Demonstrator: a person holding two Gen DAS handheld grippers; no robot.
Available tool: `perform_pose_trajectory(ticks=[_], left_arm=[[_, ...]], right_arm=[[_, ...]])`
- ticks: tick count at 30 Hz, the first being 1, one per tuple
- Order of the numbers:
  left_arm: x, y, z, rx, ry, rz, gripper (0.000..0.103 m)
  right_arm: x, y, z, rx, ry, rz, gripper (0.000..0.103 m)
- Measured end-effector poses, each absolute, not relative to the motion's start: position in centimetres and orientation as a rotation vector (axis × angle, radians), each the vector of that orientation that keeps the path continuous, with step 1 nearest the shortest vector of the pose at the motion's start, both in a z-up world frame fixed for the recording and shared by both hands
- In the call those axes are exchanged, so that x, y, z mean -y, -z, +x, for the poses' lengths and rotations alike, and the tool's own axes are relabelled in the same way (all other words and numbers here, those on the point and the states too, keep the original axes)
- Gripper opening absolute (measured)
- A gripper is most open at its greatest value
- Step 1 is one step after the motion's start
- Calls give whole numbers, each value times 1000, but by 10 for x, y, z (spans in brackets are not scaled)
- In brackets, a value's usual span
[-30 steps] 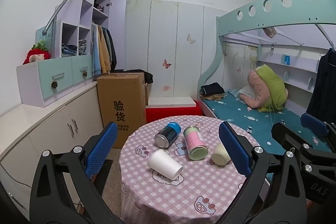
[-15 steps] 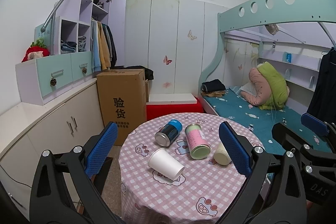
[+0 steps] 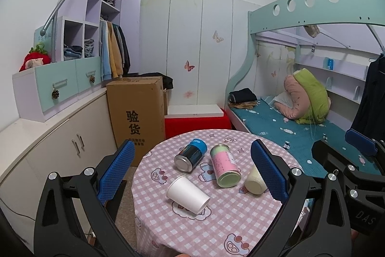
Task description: Flip cup upright
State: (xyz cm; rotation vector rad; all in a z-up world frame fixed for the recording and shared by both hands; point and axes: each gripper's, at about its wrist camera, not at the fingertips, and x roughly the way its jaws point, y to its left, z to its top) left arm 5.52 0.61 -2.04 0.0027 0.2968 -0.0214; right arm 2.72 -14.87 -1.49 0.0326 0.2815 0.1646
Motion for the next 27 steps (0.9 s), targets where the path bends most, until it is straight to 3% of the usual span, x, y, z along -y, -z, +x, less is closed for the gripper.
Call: perform_pose_trajectory(ticks=[15,27], left_arm=[[-26,38,119,-431,20,-36,97],[-43,88,208,-623,47,-56,97]], right_arm=[[139,22,89,-357,-195,28,86],[129,69,177,-515,-192,45,86]])
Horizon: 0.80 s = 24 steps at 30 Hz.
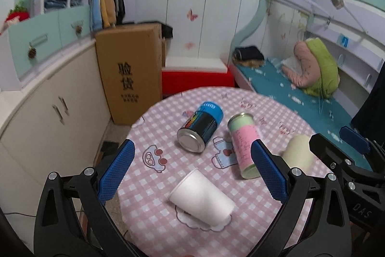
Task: Flip cup upright
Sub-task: 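Move the left gripper down to the lying blue CoolTowel can and grasp it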
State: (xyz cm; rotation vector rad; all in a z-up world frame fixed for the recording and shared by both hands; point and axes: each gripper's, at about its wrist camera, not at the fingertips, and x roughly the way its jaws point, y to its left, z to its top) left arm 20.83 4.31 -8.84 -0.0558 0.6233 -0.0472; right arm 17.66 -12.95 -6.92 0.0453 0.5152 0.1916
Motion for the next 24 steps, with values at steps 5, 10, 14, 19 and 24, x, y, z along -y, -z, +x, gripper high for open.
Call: perform_pose_trajectory(ticks=[5,10,14,19,24], left_arm=[[-47,116,263,-744,99,-65,97],[-44,141,310,-842,112,-49,97],[-43,160,339,-899,138,-50,97],[-40,177,369,-994,179,-65,97],[-45,185,391,-1105,207,-110,97]], right_arm=[[128,91,219,-587,-173,64,86],[128,110,260,-651,-154,93,86],[129,125,286,-688,-133,98,86],[132,142,307,-733,-130,118,86],[134,149,313,-748,-149,141,86]])
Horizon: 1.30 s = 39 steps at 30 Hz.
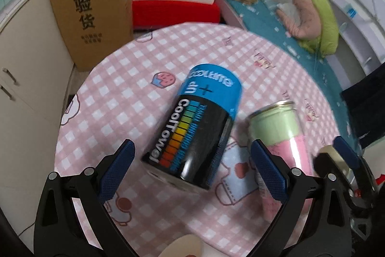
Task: Flip cup upright
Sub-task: 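Move the left gripper down to the lying blue CoolTowel can and grasp it, then lift the blue can with the left gripper and rotate it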
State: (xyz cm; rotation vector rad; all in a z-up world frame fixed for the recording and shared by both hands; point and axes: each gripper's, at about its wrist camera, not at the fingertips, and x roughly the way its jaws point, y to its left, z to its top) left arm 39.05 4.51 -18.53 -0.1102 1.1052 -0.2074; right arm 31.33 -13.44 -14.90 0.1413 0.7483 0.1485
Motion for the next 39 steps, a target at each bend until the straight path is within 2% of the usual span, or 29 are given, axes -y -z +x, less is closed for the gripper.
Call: perform_pose_trajectory(ticks=[6,7,8,14,23,39], left_arm=[[-43,190,398,-1140,188,-93,96],[-40,190,397,-1138,181,-70,93],[-38,190,396,-1137,183,-57,79],[-28,191,394,-1128,171,-1,76],[-33,173,372,-1016,157,-62,71],[-27,111,285,-833,130,-127,67]], right_arm=[[137,150,318,-750,-167,163,86],[138,151,319,-753,-168,165,86],[139,152,319,-756,-171,167,86],[143,152,316,-757,-173,176,86],[149,149,305,-757,-172,181,86],[159,109,242,-676,-171,193,86]])
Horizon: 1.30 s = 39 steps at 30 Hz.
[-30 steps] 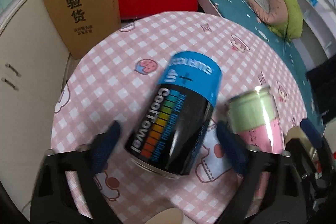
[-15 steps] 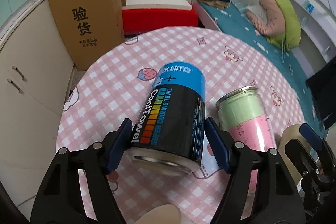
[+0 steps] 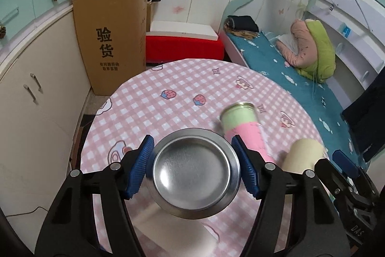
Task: Flip cup upright
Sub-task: 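Lift the blue can with the left gripper and rotate it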
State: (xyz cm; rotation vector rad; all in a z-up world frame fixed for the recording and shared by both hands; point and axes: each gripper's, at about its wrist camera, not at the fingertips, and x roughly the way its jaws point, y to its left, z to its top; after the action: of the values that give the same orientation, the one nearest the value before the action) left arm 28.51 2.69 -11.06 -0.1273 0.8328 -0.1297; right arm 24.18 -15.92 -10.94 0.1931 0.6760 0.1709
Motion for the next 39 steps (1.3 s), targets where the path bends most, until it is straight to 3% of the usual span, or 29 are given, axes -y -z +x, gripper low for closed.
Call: perform_pose_trajectory(ticks=[17,39], left_arm=[[39,107,210,-710,92,-72,67],[72,167,104,-663,131,-65,66]], right_arm=[[209,99,152,-626,-119,235,86],[233,120,95,-624,-78,245,86]])
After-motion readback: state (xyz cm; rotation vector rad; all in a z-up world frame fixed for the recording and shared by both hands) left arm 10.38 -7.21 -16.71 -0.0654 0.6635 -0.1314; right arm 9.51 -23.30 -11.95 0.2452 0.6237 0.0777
